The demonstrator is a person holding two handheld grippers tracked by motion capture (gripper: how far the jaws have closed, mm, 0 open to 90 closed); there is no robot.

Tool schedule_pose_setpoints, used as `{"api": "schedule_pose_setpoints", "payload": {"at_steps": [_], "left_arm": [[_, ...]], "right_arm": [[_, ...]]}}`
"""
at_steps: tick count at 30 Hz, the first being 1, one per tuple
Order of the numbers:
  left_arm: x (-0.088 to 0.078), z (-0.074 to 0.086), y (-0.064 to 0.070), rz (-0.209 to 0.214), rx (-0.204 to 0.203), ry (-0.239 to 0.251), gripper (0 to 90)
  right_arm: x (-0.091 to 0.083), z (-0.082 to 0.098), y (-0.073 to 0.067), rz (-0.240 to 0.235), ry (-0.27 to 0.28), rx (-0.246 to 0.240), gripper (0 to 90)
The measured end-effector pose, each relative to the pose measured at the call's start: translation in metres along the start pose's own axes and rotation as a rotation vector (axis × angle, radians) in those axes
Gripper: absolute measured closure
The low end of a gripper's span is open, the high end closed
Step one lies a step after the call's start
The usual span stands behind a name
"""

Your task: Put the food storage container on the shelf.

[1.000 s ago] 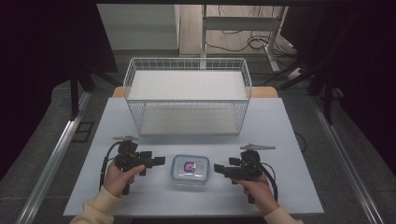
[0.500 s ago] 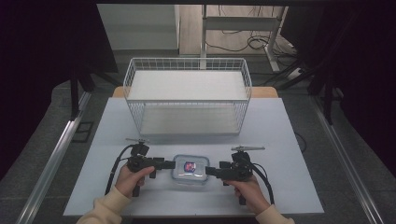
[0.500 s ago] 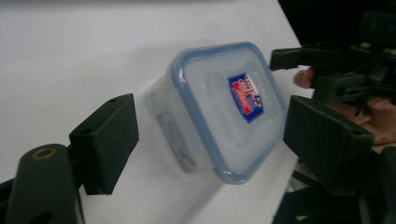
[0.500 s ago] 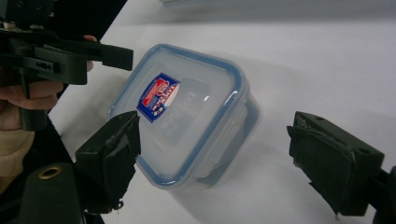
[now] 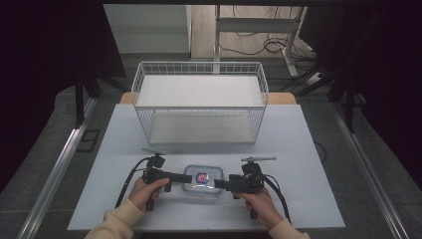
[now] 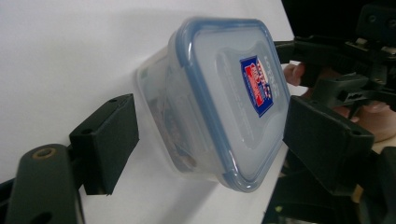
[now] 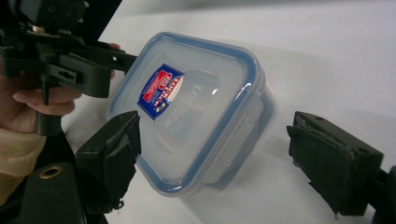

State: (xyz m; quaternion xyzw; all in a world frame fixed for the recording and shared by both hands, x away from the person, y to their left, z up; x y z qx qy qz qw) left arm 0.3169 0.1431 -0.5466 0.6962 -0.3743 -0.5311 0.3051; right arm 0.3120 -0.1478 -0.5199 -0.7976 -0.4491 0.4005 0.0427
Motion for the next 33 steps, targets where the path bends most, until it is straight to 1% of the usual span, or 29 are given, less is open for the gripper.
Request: {"api": "schedule_pose_setpoints", "payload": {"at_steps": [1, 3, 5, 7, 11, 16, 18, 20, 24, 27, 30, 33], "left_arm": [[0.0, 0.0, 0.0, -0.004, 0.005, -0.002, 19.8], [0.002, 0.001, 0.0, 0.02, -0.005, -0.01, 21.1], [0.003, 0.001, 0.0, 0.022, -0.01, -0.017, 25.1], [0.005, 0.002, -0.001, 0.035, -0.024, -0.027, 26.7], [0.004, 0.002, 0.0, 0.055, -0.036, -0.032, 34.0], [0.003, 0.002, -0.001, 0.042, -0.039, -0.033, 39.9], [0.003, 0.002, -0.001, 0.037, -0.039, -0.032, 41.2], [0.002, 0.002, -0.001, 0.037, -0.042, -0.031, 41.7], [0.002, 0.002, -0.001, 0.036, -0.045, -0.028, 43.2], [0.001, 0.002, 0.0, 0.036, -0.045, -0.025, 44.4], [0.0, 0.003, 0.001, 0.029, -0.036, -0.023, 44.8], [-0.001, 0.004, 0.002, 0.027, -0.038, -0.019, 45.9]], "right_arm": [[0.001, 0.0, 0.0, -0.001, 0.0, 0.0, 17.4], [0.004, 0.001, -0.001, -0.007, -0.007, 0.009, 17.6], [0.006, 0.001, -0.001, -0.01, -0.01, 0.015, 17.8], [0.007, 0.001, -0.001, -0.015, -0.007, 0.024, 19.7], [0.009, 0.002, -0.002, -0.034, -0.001, 0.052, 23.0], [0.014, 0.004, -0.002, -0.043, -0.02, 0.082, 27.4], [0.014, 0.005, -0.002, -0.035, -0.023, 0.088, 31.3], [0.014, 0.005, -0.001, -0.025, -0.021, 0.105, 36.3], [0.011, 0.006, 0.003, -0.048, -0.013, 0.16, 41.4], [0.01, 0.006, 0.005, -0.061, -0.008, 0.179, 44.0], [0.009, 0.006, 0.007, -0.071, -0.003, 0.191, 45.6], [0.007, 0.007, 0.008, -0.084, 0.007, 0.209, 48.1]]}}
Point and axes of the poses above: each handheld gripper's, and its own axes: x roughly forward along the jaws, z roughly out of its underside, y roughly to its right, the point moved 2 cm from there along x, roughly forward along the jaws, and after that the axes turned 12 degrees about -x, right-handed, at the moved point
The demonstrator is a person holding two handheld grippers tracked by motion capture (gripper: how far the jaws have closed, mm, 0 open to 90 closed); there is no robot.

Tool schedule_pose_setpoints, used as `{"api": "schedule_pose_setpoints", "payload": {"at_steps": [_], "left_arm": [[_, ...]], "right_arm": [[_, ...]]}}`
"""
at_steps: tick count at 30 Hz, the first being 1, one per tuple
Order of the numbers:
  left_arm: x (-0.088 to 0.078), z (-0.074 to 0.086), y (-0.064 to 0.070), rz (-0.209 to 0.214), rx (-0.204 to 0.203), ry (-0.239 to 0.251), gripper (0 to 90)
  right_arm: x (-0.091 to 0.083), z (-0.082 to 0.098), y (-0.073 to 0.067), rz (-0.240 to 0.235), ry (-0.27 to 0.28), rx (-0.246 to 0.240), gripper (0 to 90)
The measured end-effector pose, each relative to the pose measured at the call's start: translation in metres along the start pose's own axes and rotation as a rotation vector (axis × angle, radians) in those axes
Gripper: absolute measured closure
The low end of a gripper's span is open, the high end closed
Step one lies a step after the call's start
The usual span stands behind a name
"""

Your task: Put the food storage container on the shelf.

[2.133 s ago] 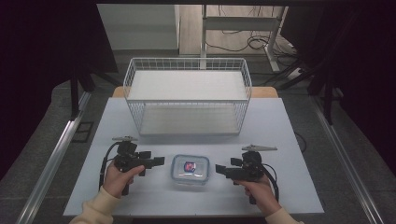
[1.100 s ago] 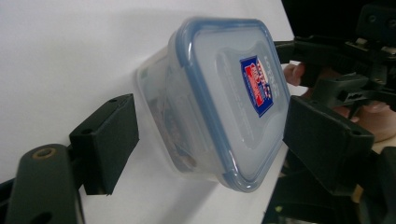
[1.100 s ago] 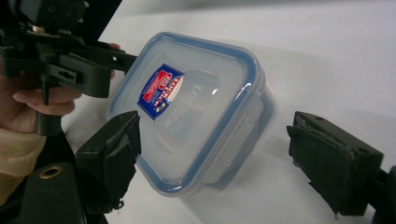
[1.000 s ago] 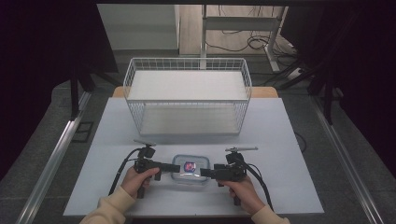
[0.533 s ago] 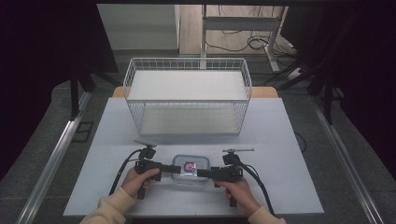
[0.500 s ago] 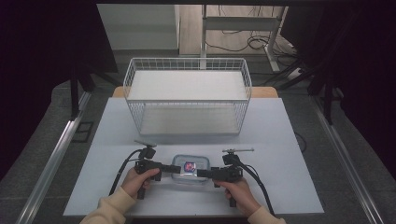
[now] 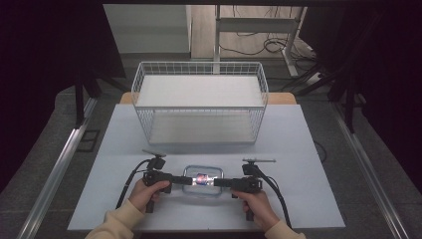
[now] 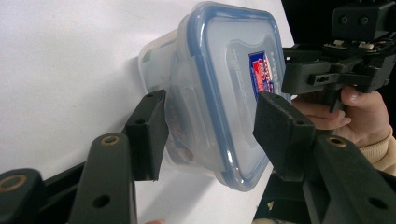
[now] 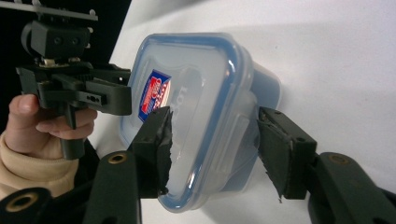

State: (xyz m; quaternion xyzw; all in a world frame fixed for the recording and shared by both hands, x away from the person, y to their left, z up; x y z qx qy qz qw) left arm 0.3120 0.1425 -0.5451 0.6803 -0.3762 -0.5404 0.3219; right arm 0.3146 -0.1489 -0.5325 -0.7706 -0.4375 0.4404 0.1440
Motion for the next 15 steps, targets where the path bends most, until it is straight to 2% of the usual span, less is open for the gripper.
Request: {"api": "schedule_pose_setpoints", "payload": {"at_steps": [2, 6, 12, 15], "left_arm": [[-0.0012, 0.0012, 0.0009, -0.001, 0.001, 0.005, 47.2], [-0.0029, 0.0038, 0.0007, 0.009, -0.003, 0.015, 48.9], [-0.0042, 0.0061, 0.003, 0.001, 0.008, 0.023, 49.7], [-0.0049, 0.0072, 0.0046, -0.011, 0.028, 0.026, 50.0]], "right_arm": [[-0.0011, 0.0001, -0.0005, -0.008, 0.003, 0.012, 49.4], [-0.0021, 0.0004, -0.0013, -0.007, 0.013, 0.0, 50.4], [-0.0033, 0.0014, -0.0028, -0.008, 0.023, -0.007, 51.3], [-0.0039, 0.0017, -0.0028, -0.012, 0.029, -0.01, 51.7]]}}
Point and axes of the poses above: each handheld gripper's, and its own axes: x roughly forward along the jaws, z roughly out of its underside, y roughly to its right, the point moved 2 cm from there along x, roughly forward along the jaws, and after that the axes turned 12 degrees about -x, right-handed, at the moved point
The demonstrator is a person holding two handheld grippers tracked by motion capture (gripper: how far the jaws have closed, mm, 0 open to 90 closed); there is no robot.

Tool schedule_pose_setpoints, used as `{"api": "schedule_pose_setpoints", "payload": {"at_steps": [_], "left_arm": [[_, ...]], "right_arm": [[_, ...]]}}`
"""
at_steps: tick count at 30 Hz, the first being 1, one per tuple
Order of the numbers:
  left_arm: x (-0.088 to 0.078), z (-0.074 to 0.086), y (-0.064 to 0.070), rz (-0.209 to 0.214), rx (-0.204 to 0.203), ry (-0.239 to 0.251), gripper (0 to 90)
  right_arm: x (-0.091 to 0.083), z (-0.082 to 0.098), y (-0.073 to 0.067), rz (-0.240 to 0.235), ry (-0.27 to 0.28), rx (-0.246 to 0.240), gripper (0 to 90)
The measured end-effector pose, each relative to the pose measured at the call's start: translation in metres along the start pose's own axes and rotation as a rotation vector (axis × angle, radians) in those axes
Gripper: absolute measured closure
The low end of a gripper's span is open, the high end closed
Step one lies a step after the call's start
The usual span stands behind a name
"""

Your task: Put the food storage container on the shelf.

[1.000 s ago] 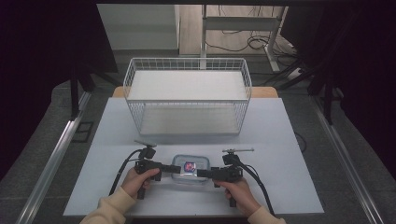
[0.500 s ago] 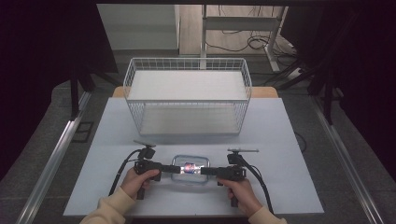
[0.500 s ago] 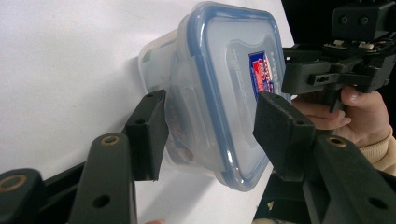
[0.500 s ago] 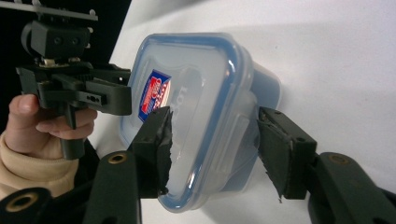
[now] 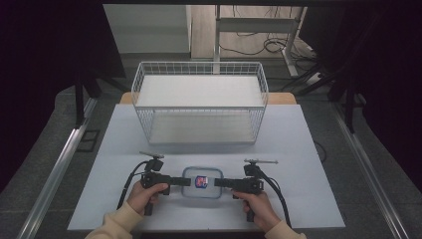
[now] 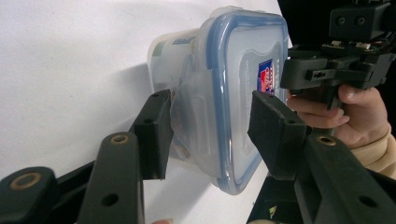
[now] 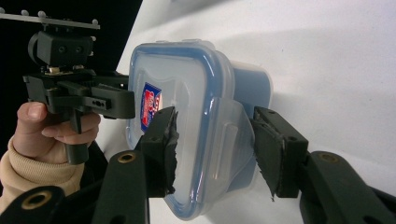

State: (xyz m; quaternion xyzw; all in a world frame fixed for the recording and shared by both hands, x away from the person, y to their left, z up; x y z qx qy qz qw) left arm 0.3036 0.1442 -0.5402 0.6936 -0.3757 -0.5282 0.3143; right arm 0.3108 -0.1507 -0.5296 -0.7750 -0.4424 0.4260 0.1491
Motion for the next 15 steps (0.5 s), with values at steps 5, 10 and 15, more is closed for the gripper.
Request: {"api": "schedule_pose_setpoints", "payload": {"at_steps": [5, 10, 15], "left_arm": [[-0.001, 0.0004, 0.0016, 0.0, 0.004, 0.01, 51.1], [-0.0013, 0.0002, 0.003, -0.008, 0.009, 0.014, 51.1], [-0.0035, 0.0001, 0.0066, -0.011, 0.019, 0.022, 51.4]], "right_arm": [[-0.0015, -0.0006, -0.0016, 0.003, 0.012, -0.01, 52.2], [-0.0015, -0.0008, -0.0015, 0.001, 0.012, -0.014, 52.2], [-0.0027, -0.0016, -0.0022, -0.004, 0.013, -0.022, 52.1]]}}
Point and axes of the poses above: each handheld gripper's, and its own axes: x roughly forward along the jaws, z roughly out of its underside, y roughly to its right, the point moved 2 cm from there along x, roughly forward along the jaws, and after that the axes turned 12 degrees about -x, right-handed, at the moved point
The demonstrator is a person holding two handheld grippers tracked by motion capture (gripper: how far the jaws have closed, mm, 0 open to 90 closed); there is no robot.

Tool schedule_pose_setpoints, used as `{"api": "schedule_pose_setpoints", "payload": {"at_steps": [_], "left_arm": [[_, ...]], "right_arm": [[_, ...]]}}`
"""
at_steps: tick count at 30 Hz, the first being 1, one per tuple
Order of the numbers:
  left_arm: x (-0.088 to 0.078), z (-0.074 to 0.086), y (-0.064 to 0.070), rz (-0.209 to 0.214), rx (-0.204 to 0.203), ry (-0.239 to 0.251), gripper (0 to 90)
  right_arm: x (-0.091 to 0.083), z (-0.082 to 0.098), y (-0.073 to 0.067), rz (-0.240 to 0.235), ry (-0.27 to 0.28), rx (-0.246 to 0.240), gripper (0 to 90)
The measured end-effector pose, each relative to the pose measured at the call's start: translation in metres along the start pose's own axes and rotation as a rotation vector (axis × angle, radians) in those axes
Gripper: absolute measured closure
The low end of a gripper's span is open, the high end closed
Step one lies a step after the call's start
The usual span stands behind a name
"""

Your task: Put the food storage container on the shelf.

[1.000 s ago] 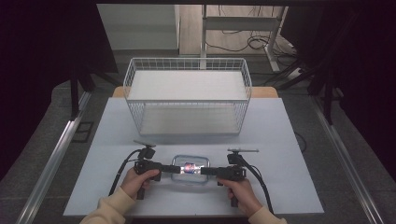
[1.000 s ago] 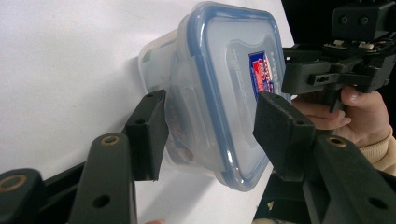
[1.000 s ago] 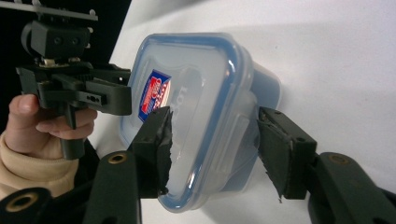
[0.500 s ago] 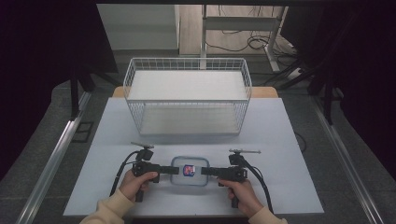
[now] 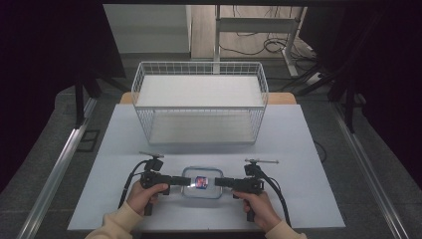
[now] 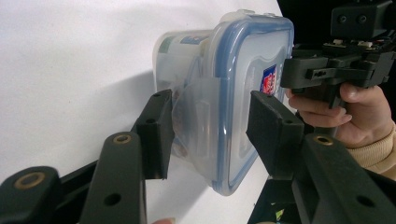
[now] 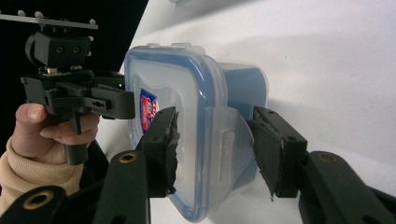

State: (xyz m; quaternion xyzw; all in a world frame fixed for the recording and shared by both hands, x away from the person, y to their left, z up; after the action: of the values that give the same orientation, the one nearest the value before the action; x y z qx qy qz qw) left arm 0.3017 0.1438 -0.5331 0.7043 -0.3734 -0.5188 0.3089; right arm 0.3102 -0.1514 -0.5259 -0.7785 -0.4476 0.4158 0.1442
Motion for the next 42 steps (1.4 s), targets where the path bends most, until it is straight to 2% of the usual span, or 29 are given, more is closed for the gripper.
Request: {"api": "schedule_pose_setpoints", "payload": {"at_steps": [5, 13, 16, 22, 26, 37, 42], "left_arm": [[-0.002, -0.001, 0.002, 0.007, 0.003, 0.004, 51.8], [-0.005, -0.003, 0.008, -0.003, 0.019, 0.019, 51.9], [-0.006, -0.005, 0.011, -0.006, 0.031, 0.021, 51.9], [-0.007, -0.008, 0.011, 0.004, 0.027, 0.021, 52.2], [-0.012, -0.014, 0.017, -0.001, 0.043, 0.027, 52.2], [-0.035, -0.035, 0.04, 0.011, 0.087, 0.08, 52.5], [-0.049, -0.046, 0.054, 0.022, 0.11, 0.119, 53.2]], "right_arm": [[-0.002, -0.003, -0.001, -0.006, 0.006, -0.014, 52.1], [-0.004, -0.006, -0.003, -0.012, 0.011, -0.028, 52.2], [-0.005, -0.008, -0.003, -0.015, 0.017, -0.035, 52.2], [-0.006, -0.012, -0.003, -0.015, 0.019, -0.043, 52.2], [-0.007, -0.018, -0.005, -0.019, 0.019, -0.049, 52.2], [-0.017, -0.054, -0.023, -0.016, 0.049, -0.119, 52.2], [-0.022, -0.074, -0.034, -0.022, 0.069, -0.148, 52.3]]}}
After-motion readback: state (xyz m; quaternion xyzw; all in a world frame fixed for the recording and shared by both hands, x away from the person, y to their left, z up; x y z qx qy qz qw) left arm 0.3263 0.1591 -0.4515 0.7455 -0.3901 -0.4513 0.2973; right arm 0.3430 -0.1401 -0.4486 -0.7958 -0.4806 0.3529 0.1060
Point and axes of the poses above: each handheld gripper's, and its own axes: x roughly forward along the jaws, z roughly out of its underside, y roughly to its right, the point moved 2 cm from there along x, roughly forward along the jaws, and after that the axes turned 12 degrees about -x, right-handed, at the moved point
